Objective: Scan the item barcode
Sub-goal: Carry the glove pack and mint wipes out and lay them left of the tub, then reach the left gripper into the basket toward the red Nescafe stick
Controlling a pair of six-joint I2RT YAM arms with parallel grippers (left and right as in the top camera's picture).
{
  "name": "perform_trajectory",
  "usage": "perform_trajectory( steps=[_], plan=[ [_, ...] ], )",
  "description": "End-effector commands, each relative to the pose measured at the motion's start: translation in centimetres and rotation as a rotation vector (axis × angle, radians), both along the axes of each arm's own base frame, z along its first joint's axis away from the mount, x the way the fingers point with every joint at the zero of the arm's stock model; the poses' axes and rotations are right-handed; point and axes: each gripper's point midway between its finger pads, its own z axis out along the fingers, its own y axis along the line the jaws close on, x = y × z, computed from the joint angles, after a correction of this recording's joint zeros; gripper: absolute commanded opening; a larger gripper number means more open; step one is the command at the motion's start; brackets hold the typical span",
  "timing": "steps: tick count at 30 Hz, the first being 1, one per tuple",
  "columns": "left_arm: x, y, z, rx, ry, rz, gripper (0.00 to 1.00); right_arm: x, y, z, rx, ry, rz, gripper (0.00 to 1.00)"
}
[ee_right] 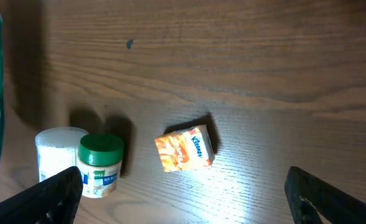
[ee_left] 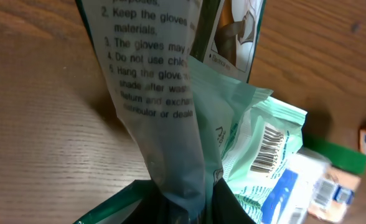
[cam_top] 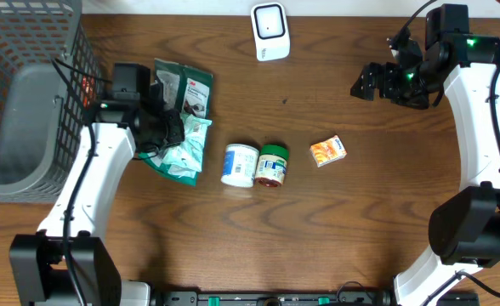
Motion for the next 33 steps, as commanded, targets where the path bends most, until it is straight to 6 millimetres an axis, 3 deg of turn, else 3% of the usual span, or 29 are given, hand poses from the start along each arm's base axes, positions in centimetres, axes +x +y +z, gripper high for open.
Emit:
perform_trajectory(
  steps=[1, 3, 4, 7, 8, 10, 14, 17, 22, 26, 29, 33],
  plan=[
    [-0.1, 0.5, -0.8, 0.014, 0.014, 0.058, 0.07, -0.1, 0.1, 0.9, 0.012, -0.02, 0.0, 0.99],
    [-0.3, 0.5, -1.1, 0.015, 0.028, 0.059, 0.08, -0.1, 0.1, 0.9, 0.012, -0.02, 0.0, 0.99],
    [-0.5, 0.5, -1.2, 0.015, 0.033, 0.059, 0.13, -0.1, 0.1, 0.9, 0.01, -0.019, -0.001, 0.99],
    [-0.7, 0.5, -1.5, 0.016, 0.043, 0.059, 0.59, -0.1, 0.1, 0.9, 0.009, -0.02, -0.001, 0.99],
    [-0.7, 0.5, -1.4, 0.015, 0.042, 0.059, 0.7, -0.1, 0.1, 0.9, 0.009, -0.02, -0.001, 0.99],
    [-0.3, 0.1, -0.7, -0.01, 0.027, 0.051, 0.79, -0.1, 0.1, 0.9, 0.009, -0.02, -0.001, 0.99],
    [1.8, 0.3, 3.8, -0.007, -0.079, 0.052, 0.82, -0.1, 0.1, 0.9, 0.009, -0.02, -0.001, 0.99],
    [3.2, 1.3, 9.1, 0.052, -0.183, 0.068, 0.82, -0.1, 0.1, 0.9, 0.009, -0.02, -0.001, 0.99],
    [3.8, 2.8, 18.1, 0.147, -0.336, 0.053, 0.82, -0.1, 0.1, 0.9, 0.009, -0.021, -0.001, 0.99],
    [3.5, 7.0, 25.1, 0.268, -0.471, 0.165, 0.83, -0.1, 0.2, 0.9, 0.01, -0.023, 0.001, 0.99],
    [3.1, 10.7, 28.4, 0.299, -0.545, 0.263, 0.83, -0.1, 0.2, 0.9, 0.009, -0.023, 0.002, 0.99],
    [2.5, 17.2, 29.1, 0.347, -0.558, 0.43, 0.83, -0.1, 0.2, 0.8, 0.009, -0.022, 0.002, 0.99]
  ],
)
